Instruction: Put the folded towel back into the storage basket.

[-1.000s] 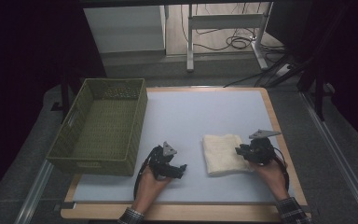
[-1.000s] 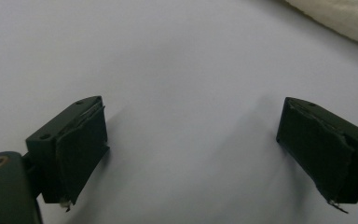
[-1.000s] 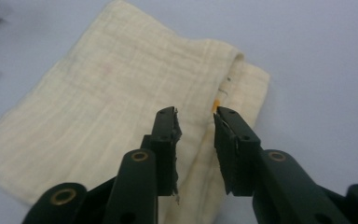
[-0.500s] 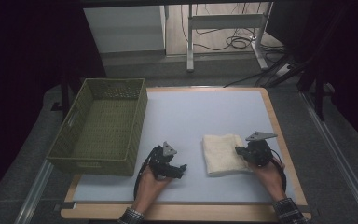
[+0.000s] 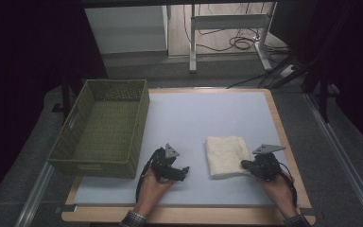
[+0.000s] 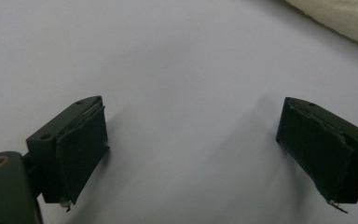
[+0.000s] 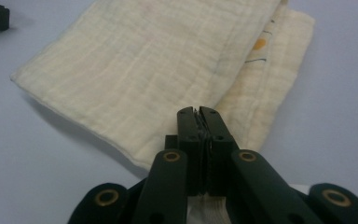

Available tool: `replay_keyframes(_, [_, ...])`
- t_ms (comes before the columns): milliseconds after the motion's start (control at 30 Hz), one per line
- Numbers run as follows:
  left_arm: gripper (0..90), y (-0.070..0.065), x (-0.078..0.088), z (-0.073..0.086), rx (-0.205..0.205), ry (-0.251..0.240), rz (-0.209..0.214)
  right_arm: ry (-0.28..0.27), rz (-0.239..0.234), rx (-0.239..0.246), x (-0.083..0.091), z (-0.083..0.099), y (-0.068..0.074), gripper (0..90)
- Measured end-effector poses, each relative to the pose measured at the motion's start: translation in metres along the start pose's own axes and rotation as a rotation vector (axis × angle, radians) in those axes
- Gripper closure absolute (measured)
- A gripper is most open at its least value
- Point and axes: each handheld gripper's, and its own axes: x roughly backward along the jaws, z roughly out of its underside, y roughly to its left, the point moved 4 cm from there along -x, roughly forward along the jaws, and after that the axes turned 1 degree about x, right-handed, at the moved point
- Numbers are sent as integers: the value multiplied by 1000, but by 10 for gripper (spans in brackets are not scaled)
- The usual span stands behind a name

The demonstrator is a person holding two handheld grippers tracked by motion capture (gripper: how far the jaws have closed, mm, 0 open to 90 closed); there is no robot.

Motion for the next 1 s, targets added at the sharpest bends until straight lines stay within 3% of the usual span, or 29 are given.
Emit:
replay_keyframes(100, [89,0,0,0,0,1,0,-20,16,13,5,-4,2,889])
replay_keyframes(200, [89,0,0,0,0,0,0,-66,37,30,22,-14,3,889])
replay_keyframes(333, [89,0,0,0,0,1,-1,-67,79,31,39,-20,-5,889])
replay_keyframes(433, [89,0,0,0,0,1,-1,-36,77,10,32,-12,-13,889])
replay_keyframes(533, [89,0,0,0,0,1,-1,9,58,-20,13,4,-19,888])
replay_keyframes(600, [89,0,0,0,0,0,-1,-6,45,-34,9,9,-20,888])
replay_keyframes(900, [89,0,0,0,0,1,-1,9,-11,-27,17,-1,-17,846])
replay_keyframes(1000, [89,0,0,0,0,1,-1,3,12,-16,12,-5,-17,793])
